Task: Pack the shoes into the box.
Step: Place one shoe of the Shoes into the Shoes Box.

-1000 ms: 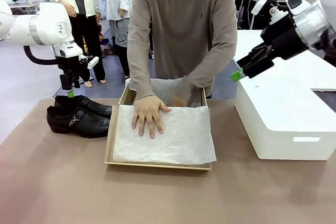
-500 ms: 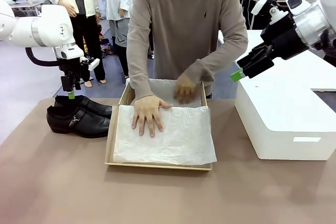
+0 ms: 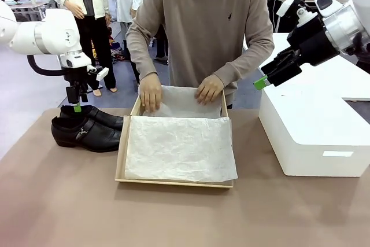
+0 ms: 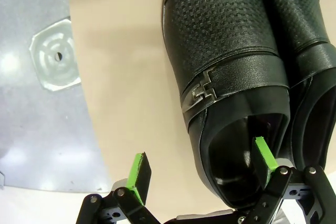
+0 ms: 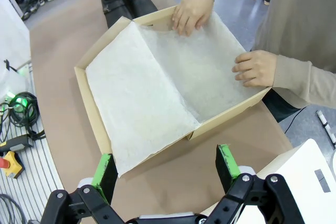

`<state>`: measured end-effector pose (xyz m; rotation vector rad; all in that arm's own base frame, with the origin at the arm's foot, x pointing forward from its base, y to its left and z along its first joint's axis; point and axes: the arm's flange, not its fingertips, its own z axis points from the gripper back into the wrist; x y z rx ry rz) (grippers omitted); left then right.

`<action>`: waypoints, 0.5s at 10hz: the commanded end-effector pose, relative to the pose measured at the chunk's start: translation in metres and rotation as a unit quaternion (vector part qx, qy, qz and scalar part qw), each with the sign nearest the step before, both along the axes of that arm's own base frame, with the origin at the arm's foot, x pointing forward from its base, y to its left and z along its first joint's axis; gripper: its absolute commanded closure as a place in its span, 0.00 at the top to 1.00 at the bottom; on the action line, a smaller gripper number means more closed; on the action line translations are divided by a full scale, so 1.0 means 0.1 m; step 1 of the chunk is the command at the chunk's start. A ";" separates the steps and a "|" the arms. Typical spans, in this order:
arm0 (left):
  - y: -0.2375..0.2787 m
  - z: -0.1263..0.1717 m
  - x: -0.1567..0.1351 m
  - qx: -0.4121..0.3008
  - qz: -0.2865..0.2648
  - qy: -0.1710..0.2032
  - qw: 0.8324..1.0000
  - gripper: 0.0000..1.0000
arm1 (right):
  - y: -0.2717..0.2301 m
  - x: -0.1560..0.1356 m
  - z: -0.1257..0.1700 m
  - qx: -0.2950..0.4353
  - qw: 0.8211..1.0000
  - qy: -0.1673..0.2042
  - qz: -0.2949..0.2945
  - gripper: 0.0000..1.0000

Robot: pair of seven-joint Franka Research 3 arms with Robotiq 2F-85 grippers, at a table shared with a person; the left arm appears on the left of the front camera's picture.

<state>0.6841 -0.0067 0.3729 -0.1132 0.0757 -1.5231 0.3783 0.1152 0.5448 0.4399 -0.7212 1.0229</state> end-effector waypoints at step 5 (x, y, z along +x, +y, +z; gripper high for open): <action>0.02 -0.17 -0.09 -0.010 0.007 0.010 1.000 1.00 | 0.00 0.03 -0.01 0.011 1.000 -0.005 0.007 1.00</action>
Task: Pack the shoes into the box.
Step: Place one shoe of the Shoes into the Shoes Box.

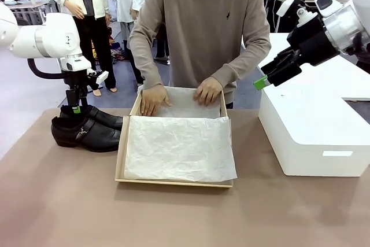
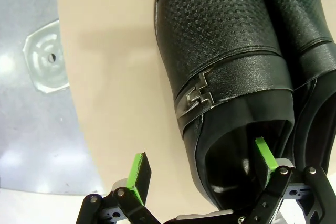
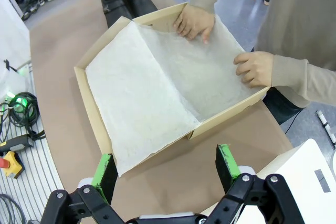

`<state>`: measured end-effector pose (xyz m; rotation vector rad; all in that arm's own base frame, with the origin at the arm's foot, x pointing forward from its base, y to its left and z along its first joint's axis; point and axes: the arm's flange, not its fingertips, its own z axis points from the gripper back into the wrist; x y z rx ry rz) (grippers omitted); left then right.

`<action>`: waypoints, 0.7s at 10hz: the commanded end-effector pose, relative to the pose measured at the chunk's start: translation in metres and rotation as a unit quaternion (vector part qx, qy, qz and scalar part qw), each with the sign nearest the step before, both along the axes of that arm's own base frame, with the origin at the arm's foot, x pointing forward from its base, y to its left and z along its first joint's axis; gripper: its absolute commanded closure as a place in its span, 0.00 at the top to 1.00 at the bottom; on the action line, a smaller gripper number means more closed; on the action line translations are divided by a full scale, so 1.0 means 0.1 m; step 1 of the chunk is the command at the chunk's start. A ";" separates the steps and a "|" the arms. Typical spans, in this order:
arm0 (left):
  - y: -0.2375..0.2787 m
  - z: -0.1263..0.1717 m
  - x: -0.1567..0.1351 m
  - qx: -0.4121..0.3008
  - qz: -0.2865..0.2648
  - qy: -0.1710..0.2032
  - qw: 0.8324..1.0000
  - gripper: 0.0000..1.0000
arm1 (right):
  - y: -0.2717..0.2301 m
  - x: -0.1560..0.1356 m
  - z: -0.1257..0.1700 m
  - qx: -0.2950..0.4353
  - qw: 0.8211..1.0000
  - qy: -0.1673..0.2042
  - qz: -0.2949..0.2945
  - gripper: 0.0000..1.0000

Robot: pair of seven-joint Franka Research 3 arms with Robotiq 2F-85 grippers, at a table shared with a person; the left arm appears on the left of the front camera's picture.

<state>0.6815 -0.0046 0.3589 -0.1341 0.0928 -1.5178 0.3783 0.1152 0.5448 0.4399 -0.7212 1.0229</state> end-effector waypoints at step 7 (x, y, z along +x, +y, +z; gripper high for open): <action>-0.05 -0.11 -0.12 -0.025 0.007 0.005 1.000 0.46 | 0.00 0.03 -0.01 0.011 1.000 -0.005 0.007 1.00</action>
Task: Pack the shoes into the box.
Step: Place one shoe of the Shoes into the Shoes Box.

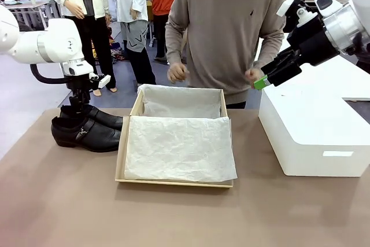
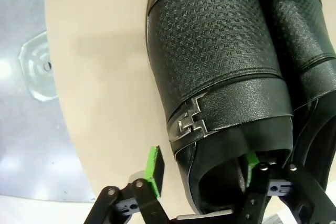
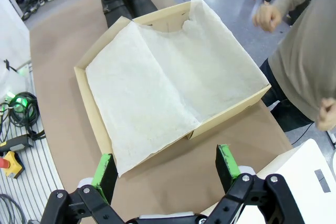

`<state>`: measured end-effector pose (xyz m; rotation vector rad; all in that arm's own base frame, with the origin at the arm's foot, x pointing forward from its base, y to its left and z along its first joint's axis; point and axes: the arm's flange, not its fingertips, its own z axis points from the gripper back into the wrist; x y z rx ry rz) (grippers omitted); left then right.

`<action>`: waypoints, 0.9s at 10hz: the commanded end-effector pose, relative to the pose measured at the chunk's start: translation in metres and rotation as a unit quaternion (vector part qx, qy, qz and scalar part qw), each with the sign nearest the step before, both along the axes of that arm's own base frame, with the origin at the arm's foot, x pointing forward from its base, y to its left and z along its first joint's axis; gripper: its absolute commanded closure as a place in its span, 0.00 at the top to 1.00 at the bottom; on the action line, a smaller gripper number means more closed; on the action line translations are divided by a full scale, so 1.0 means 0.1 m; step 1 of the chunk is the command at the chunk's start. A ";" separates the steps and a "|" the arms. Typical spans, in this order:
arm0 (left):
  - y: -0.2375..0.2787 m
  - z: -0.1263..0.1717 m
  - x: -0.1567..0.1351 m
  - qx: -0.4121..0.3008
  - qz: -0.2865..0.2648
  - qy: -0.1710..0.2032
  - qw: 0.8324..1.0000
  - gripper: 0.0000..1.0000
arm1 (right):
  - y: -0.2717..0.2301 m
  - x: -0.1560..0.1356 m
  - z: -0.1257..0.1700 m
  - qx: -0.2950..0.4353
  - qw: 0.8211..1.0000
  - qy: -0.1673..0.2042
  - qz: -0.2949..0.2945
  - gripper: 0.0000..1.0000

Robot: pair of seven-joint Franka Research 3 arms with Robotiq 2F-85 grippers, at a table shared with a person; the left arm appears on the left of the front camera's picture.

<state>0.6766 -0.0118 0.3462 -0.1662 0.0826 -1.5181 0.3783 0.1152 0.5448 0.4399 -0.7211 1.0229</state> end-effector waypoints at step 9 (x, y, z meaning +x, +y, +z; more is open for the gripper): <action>0.05 0.08 -0.12 0.031 0.005 -0.016 0.999 0.00 | 0.00 0.03 -0.01 0.011 1.000 -0.005 0.007 1.00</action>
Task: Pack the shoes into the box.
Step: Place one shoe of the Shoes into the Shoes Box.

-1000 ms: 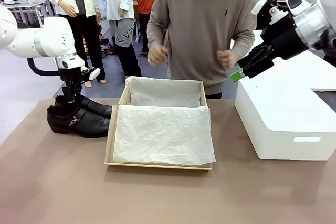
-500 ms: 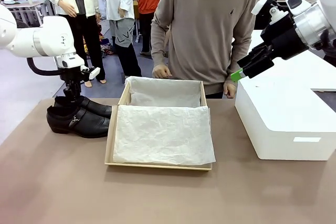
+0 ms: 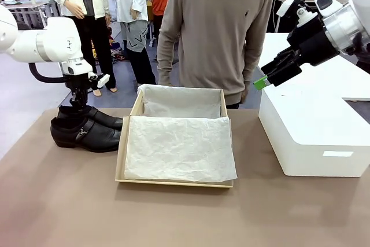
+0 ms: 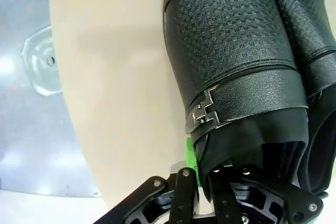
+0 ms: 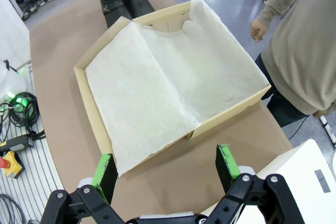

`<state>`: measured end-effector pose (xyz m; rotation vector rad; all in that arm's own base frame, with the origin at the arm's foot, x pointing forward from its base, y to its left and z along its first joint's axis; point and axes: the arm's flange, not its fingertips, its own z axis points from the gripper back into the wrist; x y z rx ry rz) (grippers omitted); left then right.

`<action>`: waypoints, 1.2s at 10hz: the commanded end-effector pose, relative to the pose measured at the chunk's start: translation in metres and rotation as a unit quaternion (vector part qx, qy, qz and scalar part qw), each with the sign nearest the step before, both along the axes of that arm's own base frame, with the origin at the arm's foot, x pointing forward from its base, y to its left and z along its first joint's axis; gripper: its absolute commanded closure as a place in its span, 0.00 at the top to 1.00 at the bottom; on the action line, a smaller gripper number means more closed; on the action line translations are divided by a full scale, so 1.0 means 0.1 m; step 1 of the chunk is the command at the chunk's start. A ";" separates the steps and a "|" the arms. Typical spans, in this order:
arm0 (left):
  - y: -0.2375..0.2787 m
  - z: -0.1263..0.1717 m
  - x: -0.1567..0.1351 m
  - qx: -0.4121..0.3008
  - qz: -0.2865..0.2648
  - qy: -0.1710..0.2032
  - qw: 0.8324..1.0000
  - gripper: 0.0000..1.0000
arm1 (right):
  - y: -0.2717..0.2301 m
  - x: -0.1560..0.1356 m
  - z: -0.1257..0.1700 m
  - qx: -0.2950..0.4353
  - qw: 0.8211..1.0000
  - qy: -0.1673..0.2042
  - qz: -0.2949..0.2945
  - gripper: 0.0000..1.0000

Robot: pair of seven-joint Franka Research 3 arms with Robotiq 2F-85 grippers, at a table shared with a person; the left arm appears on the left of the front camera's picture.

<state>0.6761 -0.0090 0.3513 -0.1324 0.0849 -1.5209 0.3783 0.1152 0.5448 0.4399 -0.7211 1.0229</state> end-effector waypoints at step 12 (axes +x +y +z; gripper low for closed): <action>0.18 1.57 0.17 0.032 0.065 -0.092 0.993 0.00 | 0.00 0.03 -0.01 0.011 1.000 -0.005 0.007 1.00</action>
